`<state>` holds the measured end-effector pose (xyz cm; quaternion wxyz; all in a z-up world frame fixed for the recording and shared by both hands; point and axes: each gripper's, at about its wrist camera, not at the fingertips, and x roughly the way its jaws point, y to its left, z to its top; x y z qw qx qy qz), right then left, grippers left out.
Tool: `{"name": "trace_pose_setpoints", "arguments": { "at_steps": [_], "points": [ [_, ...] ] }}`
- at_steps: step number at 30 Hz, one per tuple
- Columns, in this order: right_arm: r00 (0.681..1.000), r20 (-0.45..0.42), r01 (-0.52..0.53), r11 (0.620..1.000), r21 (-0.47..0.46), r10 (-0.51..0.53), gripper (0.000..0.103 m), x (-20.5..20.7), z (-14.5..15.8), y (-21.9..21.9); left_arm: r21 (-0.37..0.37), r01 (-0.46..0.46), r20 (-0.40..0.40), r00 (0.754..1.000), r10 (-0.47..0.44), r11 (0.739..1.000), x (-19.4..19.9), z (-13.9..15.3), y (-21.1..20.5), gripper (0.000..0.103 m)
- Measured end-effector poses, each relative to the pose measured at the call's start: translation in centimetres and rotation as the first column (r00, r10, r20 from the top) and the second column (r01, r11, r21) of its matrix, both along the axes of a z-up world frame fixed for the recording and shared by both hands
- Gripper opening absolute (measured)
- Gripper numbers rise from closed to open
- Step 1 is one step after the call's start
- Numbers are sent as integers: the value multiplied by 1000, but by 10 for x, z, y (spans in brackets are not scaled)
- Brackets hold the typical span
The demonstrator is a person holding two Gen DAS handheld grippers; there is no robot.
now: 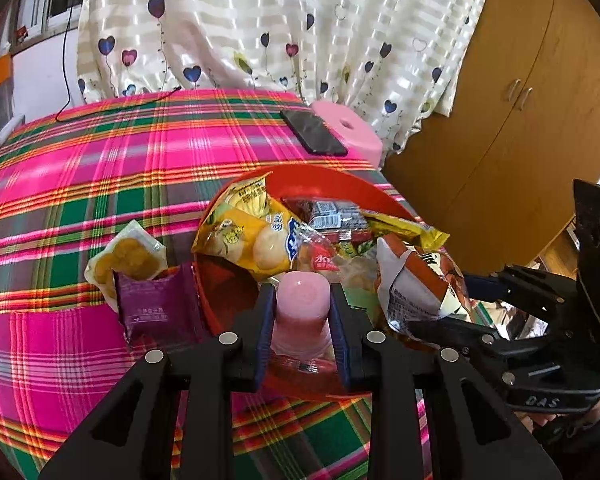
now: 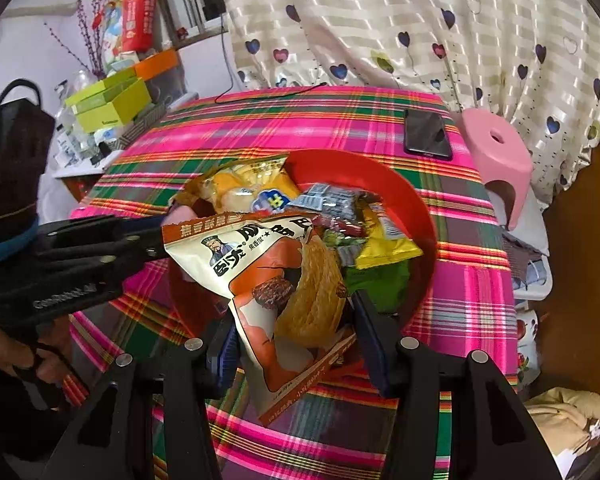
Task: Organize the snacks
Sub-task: 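Open the left tool to drop the pink jelly while the right tool drops the bread bag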
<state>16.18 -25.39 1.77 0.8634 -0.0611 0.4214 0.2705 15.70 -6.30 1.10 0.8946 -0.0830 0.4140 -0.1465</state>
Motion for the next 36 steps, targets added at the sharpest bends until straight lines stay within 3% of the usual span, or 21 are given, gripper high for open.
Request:
{"name": "trace_pose_setpoints", "arguments": {
  "at_steps": [10,22,30,36],
  "points": [
    [1000,12,28,1000,-12,-28,50,16,-8,1,27,-37,-38,999,38,999,16,-12,4,28],
    [996,40,82,996,-22,-81,50,43,-11,-3,60,-49,2,999,49,997,33,-9,1,28],
    [998,9,59,998,-26,-58,58,30,-13,-4,34,-59,-51,997,61,998,26,-14,9,28],
    [997,55,58,998,15,-58,63,18,2,-10,16,-75,-9,997,76,997,16,-4,16,33]
  ]
}}
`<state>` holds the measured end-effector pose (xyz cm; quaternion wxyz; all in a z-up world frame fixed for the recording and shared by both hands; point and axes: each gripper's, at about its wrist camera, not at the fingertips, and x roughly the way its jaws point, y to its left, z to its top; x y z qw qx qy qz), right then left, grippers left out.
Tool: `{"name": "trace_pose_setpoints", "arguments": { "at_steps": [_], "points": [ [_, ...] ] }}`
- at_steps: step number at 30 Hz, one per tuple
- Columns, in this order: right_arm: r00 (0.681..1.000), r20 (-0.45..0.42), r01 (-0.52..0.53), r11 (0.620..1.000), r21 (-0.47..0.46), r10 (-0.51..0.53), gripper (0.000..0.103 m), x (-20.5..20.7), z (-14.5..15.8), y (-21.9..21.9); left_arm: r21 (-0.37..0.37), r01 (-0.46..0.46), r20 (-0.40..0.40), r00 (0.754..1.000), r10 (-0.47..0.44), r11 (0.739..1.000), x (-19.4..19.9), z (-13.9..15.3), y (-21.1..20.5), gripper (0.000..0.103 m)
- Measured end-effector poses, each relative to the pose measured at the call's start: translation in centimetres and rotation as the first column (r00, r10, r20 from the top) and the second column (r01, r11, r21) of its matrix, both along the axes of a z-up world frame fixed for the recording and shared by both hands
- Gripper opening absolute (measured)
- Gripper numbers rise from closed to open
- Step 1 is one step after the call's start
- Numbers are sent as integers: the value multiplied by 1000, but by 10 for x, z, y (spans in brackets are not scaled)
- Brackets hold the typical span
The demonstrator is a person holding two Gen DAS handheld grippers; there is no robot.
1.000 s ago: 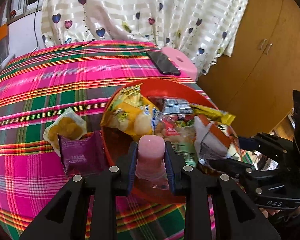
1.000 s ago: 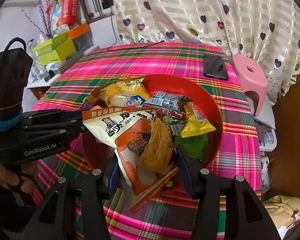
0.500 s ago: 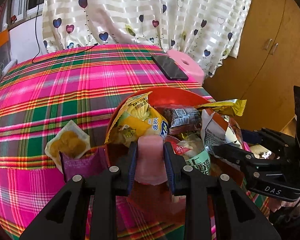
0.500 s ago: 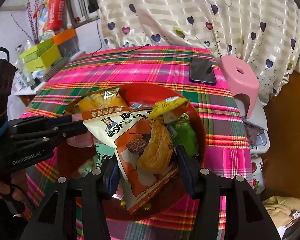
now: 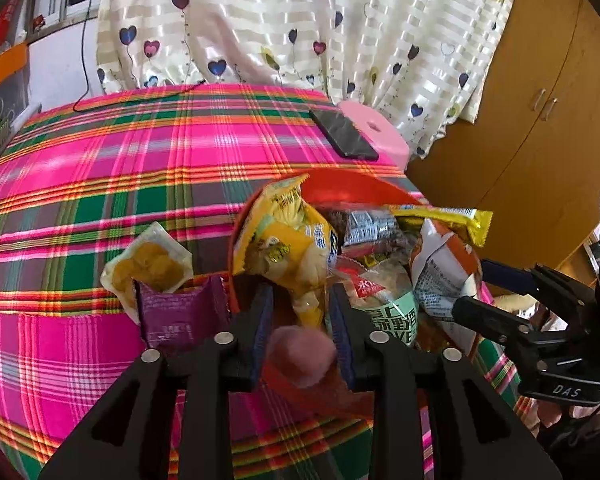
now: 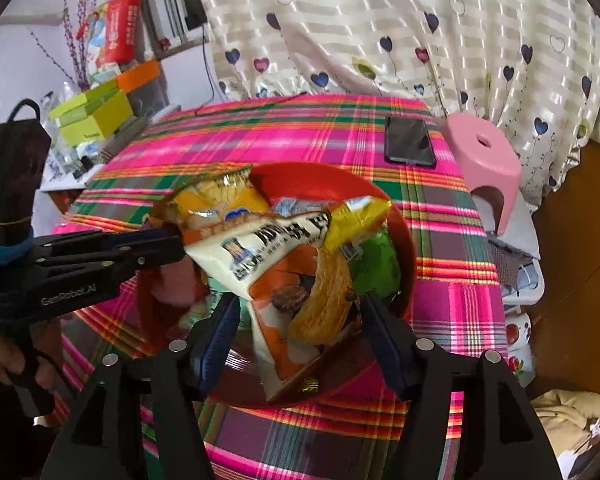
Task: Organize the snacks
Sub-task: 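Open the left tool to drop the pink jelly while the right tool drops the bread bag, then grasp the purple packet with the left tool and lift it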
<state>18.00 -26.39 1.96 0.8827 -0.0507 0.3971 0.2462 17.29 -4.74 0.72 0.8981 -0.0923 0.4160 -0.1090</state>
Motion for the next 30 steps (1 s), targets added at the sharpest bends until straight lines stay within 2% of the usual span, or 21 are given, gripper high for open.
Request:
{"name": "trace_pose_setpoints", "arguments": {
  "at_steps": [7,9,11,13,14,20,30],
  "points": [
    [999,25,19,998,53,-20,63,-8,12,-8,-16,-39,13,999,39,999,-10,6,14,33],
    [999,39,31,996,81,-34,60,-11,16,-11,-24,-48,22,999,48,999,-16,8,18,33],
    [998,47,37,995,89,-42,42,-13,19,-13,-34,-56,32,998,57,998,-21,11,23,33],
    [998,49,45,995,89,-49,30,-15,20,-13,-43,-66,46,997,68,997,-28,15,28,33],
    [998,51,44,995,90,-49,29,-17,21,-13,-47,-74,54,996,77,996,-33,17,32,33],
    [998,55,12,996,88,-17,29,-30,27,-2,-58,-109,78,991,113,992,-53,24,47,33],
    [997,53,-55,995,89,50,41,-55,34,20,-64,-161,74,983,166,985,-82,22,67,33]
  ]
}}
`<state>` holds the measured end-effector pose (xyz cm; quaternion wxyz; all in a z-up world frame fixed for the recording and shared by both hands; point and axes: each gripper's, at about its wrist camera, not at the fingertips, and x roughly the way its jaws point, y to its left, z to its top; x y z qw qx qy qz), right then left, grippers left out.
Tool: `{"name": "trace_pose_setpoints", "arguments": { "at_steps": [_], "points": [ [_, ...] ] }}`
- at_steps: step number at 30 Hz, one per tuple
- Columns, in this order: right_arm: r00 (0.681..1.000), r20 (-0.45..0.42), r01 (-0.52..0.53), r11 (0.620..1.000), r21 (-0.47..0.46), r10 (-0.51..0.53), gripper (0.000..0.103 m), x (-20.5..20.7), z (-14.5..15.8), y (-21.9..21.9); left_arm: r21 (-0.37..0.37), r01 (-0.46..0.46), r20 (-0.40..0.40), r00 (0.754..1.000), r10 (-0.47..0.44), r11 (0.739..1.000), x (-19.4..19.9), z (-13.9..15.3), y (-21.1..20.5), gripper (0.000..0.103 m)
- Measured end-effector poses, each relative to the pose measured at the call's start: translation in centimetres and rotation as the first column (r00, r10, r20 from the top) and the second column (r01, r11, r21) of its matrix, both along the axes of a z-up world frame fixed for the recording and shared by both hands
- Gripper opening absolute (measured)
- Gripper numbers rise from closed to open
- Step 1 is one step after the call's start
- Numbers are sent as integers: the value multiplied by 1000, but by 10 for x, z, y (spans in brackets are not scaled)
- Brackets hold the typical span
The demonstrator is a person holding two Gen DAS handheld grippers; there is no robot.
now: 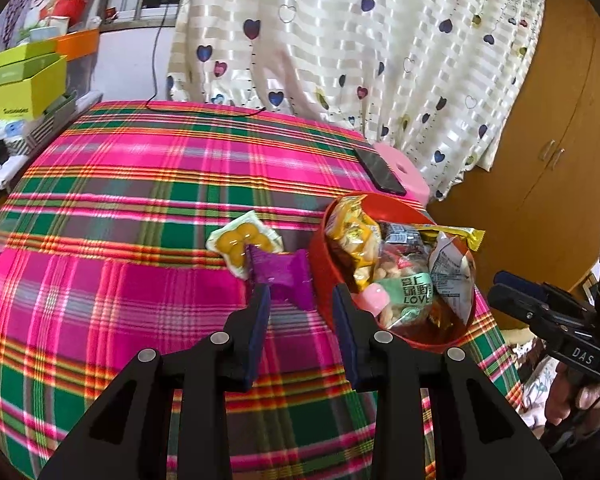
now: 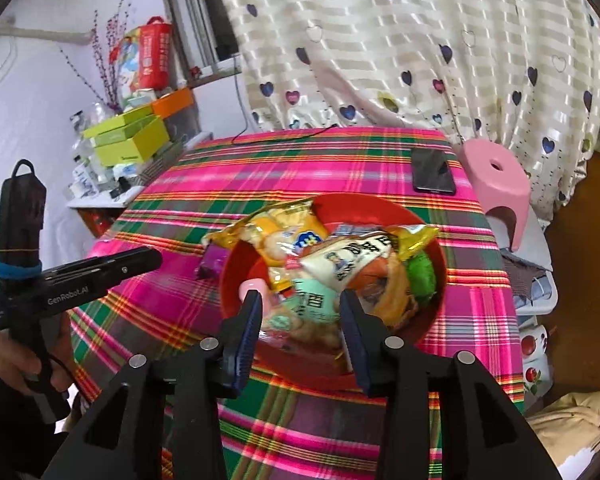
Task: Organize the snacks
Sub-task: 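Grasp the purple packet with the left tool and lift it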
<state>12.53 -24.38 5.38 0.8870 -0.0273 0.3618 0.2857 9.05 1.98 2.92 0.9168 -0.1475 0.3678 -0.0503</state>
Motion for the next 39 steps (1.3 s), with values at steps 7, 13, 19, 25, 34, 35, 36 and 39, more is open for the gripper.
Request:
{"name": "trace_pose_setpoints", "arguments": {
  "at_steps": [7,13,19,25,34,35,36,39],
  "points": [
    [999,2,-41,999,-9,41,45,-8,2,14,-3,-18,-1,1000,18,1000,-7,0,6,33],
    [998,4,-58,998,-14,58,46,-13,3,20,-5,-4,4,1000,4,1000,-10,1,6,33],
    [998,-2,-68,997,-27,68,48,-13,3,29,-6,-6,1,1000,6,1000,-11,0,8,33],
    [997,-14,-82,996,-36,81,48,-11,0,37,-12,-5,-11,1000,5,1000,-8,-5,10,33],
    [993,-22,-113,992,-51,112,48,-7,-3,51,-18,-11,-30,1000,10,1000,-4,-13,18,33],
    [993,-24,-119,991,-54,118,48,-6,-4,54,-19,-14,-32,999,13,1000,-3,-14,19,33],
    [992,-25,-125,991,-58,123,48,-5,-4,56,-18,-18,-36,999,17,1000,-3,-15,21,33],
    [989,-32,-147,987,-71,145,48,-2,-6,66,-20,-25,-44,999,24,999,-2,-18,25,33]
  ]
}}
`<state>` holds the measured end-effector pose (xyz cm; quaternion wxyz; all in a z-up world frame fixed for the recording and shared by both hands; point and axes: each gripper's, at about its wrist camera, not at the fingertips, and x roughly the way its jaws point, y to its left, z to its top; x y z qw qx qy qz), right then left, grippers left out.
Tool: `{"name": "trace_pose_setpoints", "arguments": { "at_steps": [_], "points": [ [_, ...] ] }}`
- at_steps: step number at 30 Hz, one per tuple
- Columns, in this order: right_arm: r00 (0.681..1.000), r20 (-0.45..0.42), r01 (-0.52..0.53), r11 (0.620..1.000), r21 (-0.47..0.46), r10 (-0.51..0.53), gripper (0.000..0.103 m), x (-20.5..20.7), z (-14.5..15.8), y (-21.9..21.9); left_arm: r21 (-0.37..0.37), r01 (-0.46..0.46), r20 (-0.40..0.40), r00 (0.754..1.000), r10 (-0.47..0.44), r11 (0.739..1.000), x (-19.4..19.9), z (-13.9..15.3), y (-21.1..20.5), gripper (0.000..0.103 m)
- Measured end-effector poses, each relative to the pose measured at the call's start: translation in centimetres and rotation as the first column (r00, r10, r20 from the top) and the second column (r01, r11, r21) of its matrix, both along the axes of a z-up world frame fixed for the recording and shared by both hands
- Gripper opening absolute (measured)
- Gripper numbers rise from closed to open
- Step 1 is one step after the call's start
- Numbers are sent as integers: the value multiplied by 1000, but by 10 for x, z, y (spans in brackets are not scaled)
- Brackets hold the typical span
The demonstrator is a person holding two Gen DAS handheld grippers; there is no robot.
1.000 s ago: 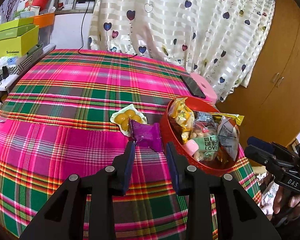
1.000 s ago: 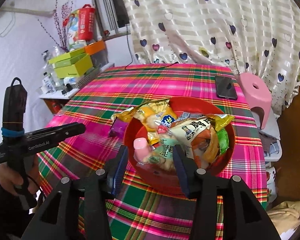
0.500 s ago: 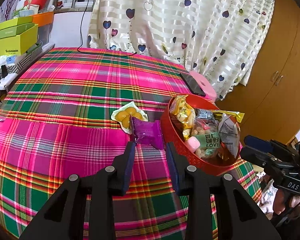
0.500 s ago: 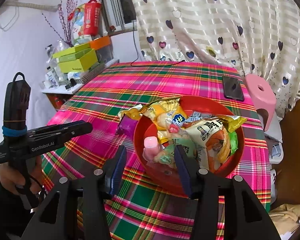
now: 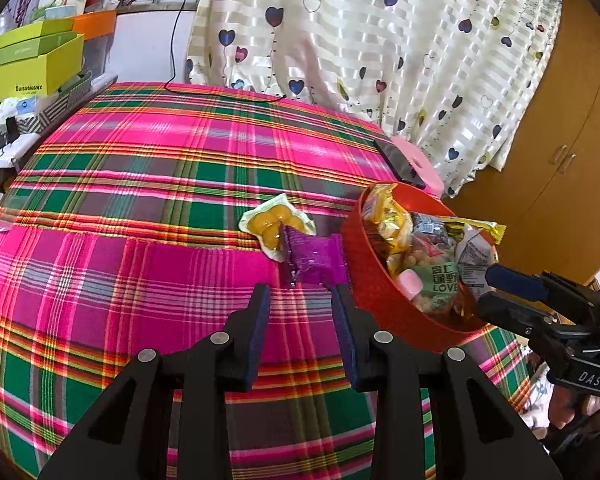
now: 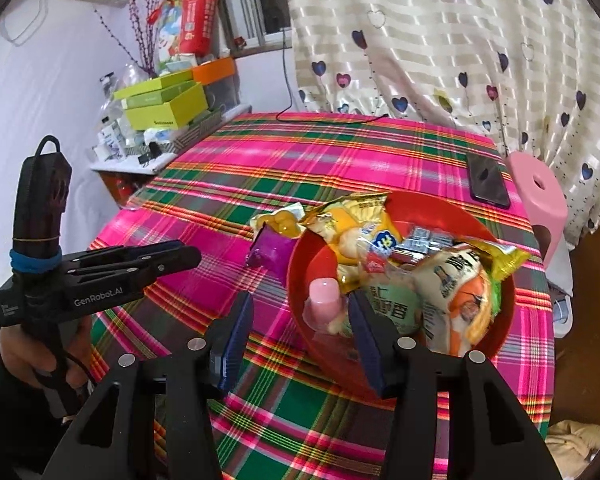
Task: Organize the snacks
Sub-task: 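Grasp the purple packet with the left tool and lift it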
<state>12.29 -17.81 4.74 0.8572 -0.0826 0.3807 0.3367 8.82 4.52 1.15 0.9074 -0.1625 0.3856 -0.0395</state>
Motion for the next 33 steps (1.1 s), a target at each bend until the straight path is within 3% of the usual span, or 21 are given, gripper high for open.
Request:
{"name": "trace_pose_setpoints", "arguments": {
  "at_steps": [10,22,26,33],
  "points": [
    [998,-23,-62,997,-39,61,48,16,-12,31,6,5,-21,1000,-4,1000,10,-8,13,33],
    [999,-31,-13,1000,-9,13,48,31,-9,16,69,164,8,986,-165,984,69,-15,4,33],
    [999,-48,7,1000,-2,-7,48,37,-13,10,83,245,18,969,-247,966,92,-16,-1,39],
    [997,-69,33,999,3,-33,48,49,-20,2,45,442,-23,897,-441,896,115,-30,-12,40]
  ]
}}
